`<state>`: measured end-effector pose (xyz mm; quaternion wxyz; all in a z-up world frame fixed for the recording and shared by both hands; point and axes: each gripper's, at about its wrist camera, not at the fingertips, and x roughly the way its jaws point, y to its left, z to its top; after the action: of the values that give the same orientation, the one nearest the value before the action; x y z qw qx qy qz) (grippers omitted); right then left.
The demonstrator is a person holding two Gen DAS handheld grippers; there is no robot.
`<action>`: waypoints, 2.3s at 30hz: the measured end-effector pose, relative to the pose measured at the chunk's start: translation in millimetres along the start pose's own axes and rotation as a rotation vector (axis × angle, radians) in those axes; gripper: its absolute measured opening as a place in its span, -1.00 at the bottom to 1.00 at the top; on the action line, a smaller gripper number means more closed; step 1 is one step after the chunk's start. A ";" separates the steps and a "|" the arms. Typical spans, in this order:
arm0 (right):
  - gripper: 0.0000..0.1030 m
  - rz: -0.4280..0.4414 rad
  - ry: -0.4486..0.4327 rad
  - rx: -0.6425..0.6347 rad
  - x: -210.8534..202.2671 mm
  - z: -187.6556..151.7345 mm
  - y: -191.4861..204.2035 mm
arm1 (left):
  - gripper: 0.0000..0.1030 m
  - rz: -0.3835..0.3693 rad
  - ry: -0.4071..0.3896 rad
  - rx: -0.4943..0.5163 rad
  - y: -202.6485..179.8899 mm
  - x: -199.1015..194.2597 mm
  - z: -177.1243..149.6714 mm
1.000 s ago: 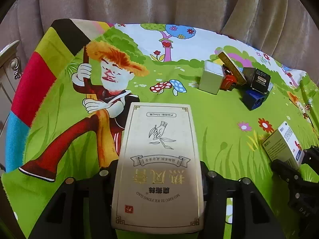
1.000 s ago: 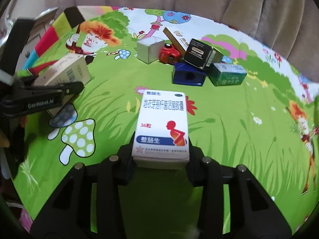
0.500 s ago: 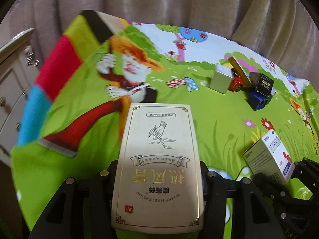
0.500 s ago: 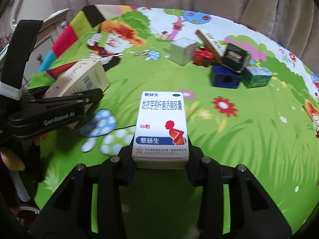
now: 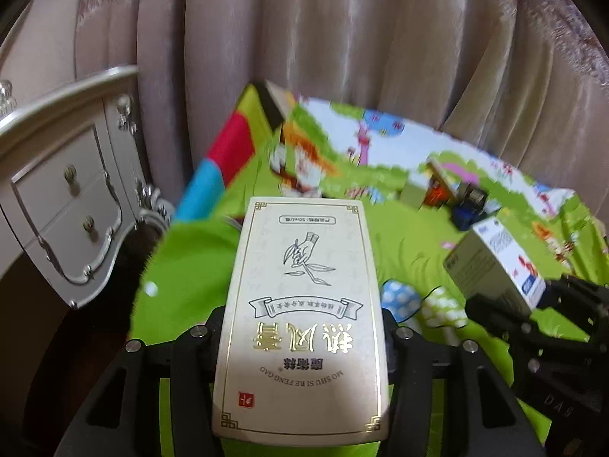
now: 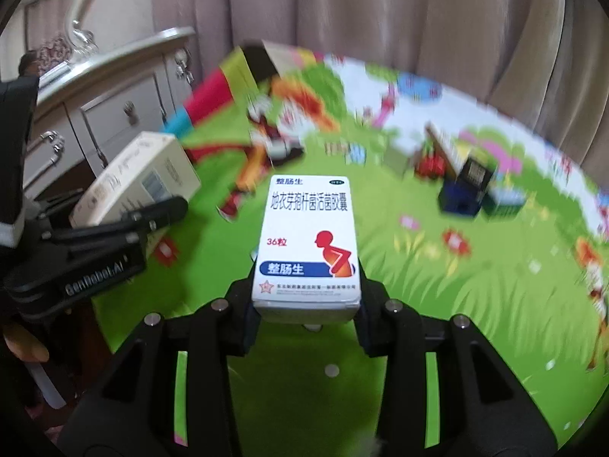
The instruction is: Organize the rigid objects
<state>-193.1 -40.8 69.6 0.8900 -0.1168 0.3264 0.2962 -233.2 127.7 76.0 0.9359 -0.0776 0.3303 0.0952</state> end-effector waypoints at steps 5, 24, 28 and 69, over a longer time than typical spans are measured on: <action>-0.14 -0.038 -0.115 -0.011 -46.5 17.0 -1.8 | 0.02 -0.026 -0.090 0.049 -21.0 -38.3 16.3; -0.14 -0.232 -0.281 0.095 -174.6 -3.8 -75.5 | 0.02 -0.173 -0.192 0.231 -129.0 -103.6 32.2; -0.14 -0.279 -0.298 0.099 -196.3 -15.1 -85.5 | 0.02 -0.206 -0.201 0.275 -150.2 -114.2 27.6; -0.14 -0.618 -0.202 0.450 -337.4 -197.8 -193.1 | 0.02 -0.621 -0.052 0.749 -370.8 -161.2 -86.7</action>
<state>-384.1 -426.3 141.6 0.9682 0.0181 0.2433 -0.0543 -323.5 -270.4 141.9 0.8915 0.1722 0.2797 -0.3119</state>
